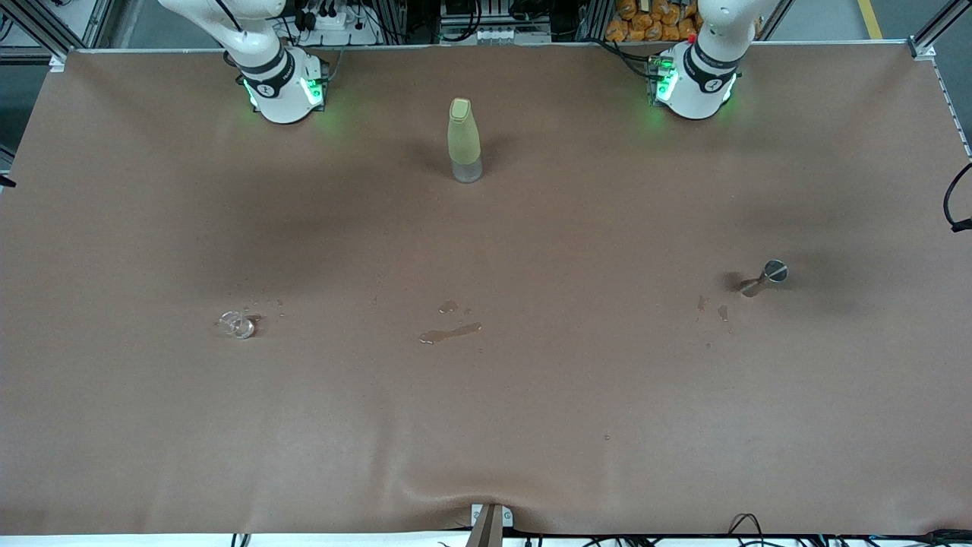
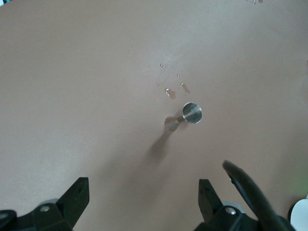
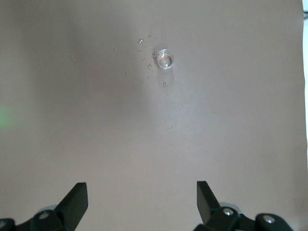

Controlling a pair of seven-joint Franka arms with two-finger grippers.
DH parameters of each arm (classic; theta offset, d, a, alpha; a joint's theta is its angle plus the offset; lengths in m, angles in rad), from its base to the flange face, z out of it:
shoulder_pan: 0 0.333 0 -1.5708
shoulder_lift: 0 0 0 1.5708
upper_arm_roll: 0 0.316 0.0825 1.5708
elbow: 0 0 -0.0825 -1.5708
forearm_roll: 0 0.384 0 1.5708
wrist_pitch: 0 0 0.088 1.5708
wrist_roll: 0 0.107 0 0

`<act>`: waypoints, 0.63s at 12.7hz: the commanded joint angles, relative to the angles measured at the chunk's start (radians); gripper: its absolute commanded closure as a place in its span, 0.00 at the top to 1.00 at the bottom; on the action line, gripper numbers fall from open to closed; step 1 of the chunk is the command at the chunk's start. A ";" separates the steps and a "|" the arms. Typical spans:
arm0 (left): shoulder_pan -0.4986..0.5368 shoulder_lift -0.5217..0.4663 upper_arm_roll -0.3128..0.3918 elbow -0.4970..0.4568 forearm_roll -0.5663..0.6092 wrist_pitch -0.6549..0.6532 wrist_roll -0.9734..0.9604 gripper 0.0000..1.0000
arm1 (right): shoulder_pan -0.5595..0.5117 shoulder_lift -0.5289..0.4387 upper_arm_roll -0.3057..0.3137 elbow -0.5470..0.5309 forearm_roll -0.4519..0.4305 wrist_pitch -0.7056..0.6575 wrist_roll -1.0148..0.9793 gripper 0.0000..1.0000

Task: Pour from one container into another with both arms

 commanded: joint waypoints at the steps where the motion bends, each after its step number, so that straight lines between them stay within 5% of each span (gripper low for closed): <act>1: 0.035 0.050 -0.010 0.025 -0.039 -0.009 0.122 1.00 | -0.017 0.019 0.004 -0.017 -0.002 0.028 -0.062 1.00; 8: 0.072 0.199 -0.019 -0.056 -0.264 -0.070 0.334 1.00 | -0.029 0.140 -0.058 -0.106 0.258 0.162 -0.284 1.00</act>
